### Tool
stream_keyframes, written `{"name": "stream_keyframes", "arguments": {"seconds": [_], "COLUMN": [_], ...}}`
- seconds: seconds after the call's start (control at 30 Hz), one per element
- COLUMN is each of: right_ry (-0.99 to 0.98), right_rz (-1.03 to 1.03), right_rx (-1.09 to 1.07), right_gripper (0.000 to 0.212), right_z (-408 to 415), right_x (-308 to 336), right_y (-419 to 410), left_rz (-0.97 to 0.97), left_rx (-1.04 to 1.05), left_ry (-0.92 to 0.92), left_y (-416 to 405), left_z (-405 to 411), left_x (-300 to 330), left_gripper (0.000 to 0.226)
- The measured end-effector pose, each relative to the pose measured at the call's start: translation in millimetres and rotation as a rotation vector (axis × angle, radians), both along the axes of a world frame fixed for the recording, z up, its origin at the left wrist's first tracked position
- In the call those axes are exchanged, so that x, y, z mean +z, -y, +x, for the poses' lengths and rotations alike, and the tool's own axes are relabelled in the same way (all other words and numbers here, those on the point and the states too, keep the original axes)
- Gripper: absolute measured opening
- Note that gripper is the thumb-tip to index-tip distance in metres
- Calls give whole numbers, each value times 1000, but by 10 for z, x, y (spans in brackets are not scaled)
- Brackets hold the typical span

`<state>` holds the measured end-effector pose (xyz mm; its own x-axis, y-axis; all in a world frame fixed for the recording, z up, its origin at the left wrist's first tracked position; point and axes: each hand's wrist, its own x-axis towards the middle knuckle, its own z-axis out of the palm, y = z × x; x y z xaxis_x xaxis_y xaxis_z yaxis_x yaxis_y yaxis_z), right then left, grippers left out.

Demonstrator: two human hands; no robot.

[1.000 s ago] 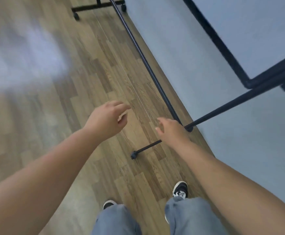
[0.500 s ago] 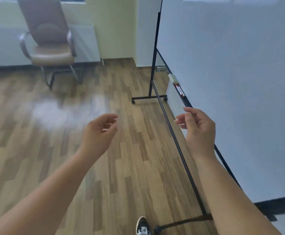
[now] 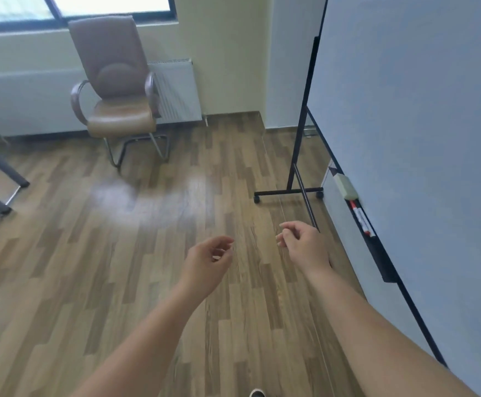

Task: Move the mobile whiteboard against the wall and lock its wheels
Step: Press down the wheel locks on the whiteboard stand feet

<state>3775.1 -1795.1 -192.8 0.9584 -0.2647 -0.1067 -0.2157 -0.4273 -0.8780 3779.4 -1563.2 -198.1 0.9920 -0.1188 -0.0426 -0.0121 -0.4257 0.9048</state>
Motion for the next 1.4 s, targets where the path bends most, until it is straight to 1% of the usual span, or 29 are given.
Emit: {"name": "stream_keyframes", "arguments": {"seconds": [0.07, 0.17, 0.27, 0.3, 0.37, 0.47, 0.5, 0.57, 0.67, 0.7, 0.8, 0.9, 0.97, 1.07, 1.13, 1.3, 1.4], "right_ry": [-51, -86, -105, -115, -117, -164, -191, -214, -254, -282, -351, -456, -527, -594, -608, -675, -718], "right_rz": [-66, -114, -155, -175, -217, -248, -254, -256, -296, -309, -271, -240, -243, -241, -257, -135, -61], "right_rx": [49, 61, 87, 84, 90, 95, 92, 121, 136, 137, 94, 90, 100, 132, 159, 91, 72], "right_gripper": [21, 24, 25, 25, 25, 26, 26, 27, 26, 24, 21, 23, 26, 28, 30, 33, 32], "right_z": [601, 1231, 1970, 2393, 2768, 3571, 3941, 4273, 5077, 5242, 5945, 6631, 7179, 7666, 8037, 8566, 8712], "right_x": [-88, -143, -284, -403, -490, -825, -1006, -1117, -1644, -1748, -2400, -3199, -3991, -4876, -5637, -7074, -7783], "right_y": [88, 205, 301, 336, 398, 458, 501, 502, 617, 626, 728, 838, 961, 1056, 1124, 1227, 1270], "left_rz": [26, 54, 84, 84, 92, 125, 137, 144, 147, 145, 113, 127, 132, 113, 109, 94, 104], "left_rx": [-20, -32, -38, -39, -43, -104, -133, -158, -200, -192, -180, -173, -159, -127, -126, -85, -101], "left_ry": [1, -1, 1, 2, 11, -32, -45, -29, -26, -22, -1, 4, 7, -5, -3, -10, -10], "left_y": [104, 182, 236, 270, 328, 412, 483, 552, 784, 828, 1057, 1272, 1464, 1591, 1680, 1748, 1795], "left_z": [538, 1176, 1972, 2424, 2841, 3728, 4148, 4544, 5362, 5510, 6124, 6709, 7180, 7627, 7985, 8439, 8572], "left_x": [-2, 4, -93, -203, -272, -535, -684, -771, -1230, -1323, -1815, -2433, -3093, -3860, -4577, -5889, -6445], "left_gripper": [26, 21, 19, 19, 19, 21, 22, 23, 23, 22, 22, 23, 22, 23, 25, 23, 22]}}
